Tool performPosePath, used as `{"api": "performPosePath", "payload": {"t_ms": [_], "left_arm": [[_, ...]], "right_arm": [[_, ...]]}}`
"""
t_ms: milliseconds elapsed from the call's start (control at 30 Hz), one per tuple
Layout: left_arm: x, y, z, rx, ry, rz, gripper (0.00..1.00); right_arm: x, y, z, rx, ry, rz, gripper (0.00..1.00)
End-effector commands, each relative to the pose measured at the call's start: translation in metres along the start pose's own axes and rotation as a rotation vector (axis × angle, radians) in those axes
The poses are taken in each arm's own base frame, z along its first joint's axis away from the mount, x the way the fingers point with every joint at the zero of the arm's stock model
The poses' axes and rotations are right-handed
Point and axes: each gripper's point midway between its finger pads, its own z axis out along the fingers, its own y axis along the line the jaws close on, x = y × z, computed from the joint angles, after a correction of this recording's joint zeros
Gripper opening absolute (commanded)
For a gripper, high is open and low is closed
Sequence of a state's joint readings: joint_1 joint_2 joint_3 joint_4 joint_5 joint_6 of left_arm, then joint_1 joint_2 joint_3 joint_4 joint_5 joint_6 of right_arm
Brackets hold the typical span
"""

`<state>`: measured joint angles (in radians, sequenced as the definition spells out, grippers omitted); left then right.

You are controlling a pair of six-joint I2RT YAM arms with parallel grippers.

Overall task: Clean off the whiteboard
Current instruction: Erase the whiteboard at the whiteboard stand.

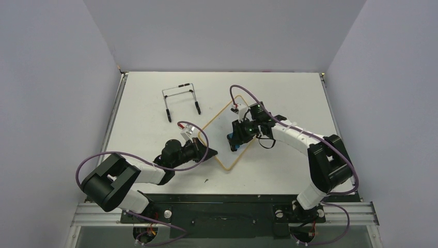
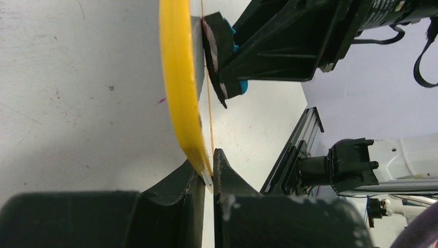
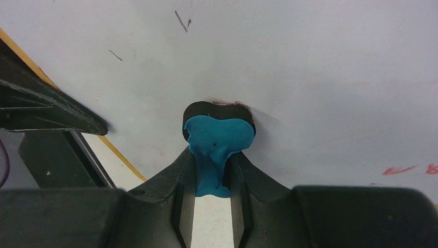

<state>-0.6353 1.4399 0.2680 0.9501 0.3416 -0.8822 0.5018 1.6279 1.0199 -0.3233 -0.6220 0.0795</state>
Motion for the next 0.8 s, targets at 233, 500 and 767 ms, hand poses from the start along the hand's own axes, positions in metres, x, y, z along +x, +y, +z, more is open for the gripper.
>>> {"api": "performPosePath", "payload": {"t_ms": [233,500,767], "left_arm": [[-0.020,-0.056,-0.002,0.254,-0.048,0.061,0.00],[-0.025,-0.049,-0.005,0.228,-0.058,0.045,0.00],[-0.027,-0.047,-0.002,0.234,-0.052,0.039,0.00]], "right_arm": [[-0.019,-0.088,-0.038,0.326,-0.128,0.123,0.00],[0.009,-0.103,-0.029,0.389,-0.055,0.191,0.00],[0.031,-0.047,-0.001,0.151,0.054,0.160,0.00]]}}
